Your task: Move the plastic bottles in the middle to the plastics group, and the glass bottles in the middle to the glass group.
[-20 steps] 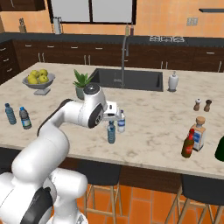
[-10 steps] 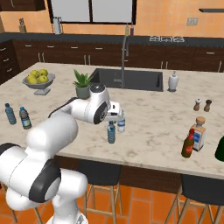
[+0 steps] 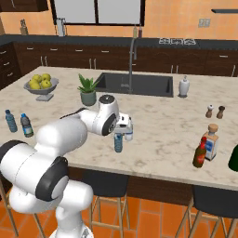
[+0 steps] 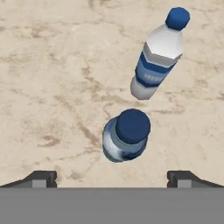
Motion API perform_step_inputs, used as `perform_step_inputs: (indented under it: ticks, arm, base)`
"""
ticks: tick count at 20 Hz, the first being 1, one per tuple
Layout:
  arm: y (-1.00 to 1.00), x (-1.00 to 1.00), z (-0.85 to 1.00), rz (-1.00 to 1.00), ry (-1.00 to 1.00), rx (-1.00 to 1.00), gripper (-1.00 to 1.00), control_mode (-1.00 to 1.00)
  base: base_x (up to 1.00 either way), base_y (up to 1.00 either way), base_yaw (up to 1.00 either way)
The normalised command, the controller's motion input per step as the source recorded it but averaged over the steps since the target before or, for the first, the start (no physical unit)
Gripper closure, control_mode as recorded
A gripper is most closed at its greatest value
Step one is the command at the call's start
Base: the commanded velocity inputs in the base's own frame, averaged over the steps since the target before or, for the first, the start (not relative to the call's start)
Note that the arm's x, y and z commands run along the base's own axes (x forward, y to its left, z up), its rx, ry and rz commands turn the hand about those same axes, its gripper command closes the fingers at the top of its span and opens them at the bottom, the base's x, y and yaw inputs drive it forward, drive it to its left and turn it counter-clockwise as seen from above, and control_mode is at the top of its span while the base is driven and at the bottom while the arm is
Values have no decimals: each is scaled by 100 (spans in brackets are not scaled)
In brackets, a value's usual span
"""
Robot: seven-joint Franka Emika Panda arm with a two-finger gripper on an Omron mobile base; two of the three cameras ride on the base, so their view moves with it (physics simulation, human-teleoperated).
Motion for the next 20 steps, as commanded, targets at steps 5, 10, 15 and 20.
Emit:
perform_step_inputs:
  ticks: [5, 10, 15, 20]
  arm:
    - [-1, 9, -11, 0, -5, 0, -100, -100]
    - [-1, 31, 0, -4, 2, 0, -100, -100]
    - [-12, 16, 0, -4, 3, 0, -100, -100]
    - [-6, -2, 0, -1, 1, 0, -100, -100]
  base:
    - [0, 0, 0]
    - [0, 0, 0]
    - [0, 0, 0]
    - [0, 0, 0]
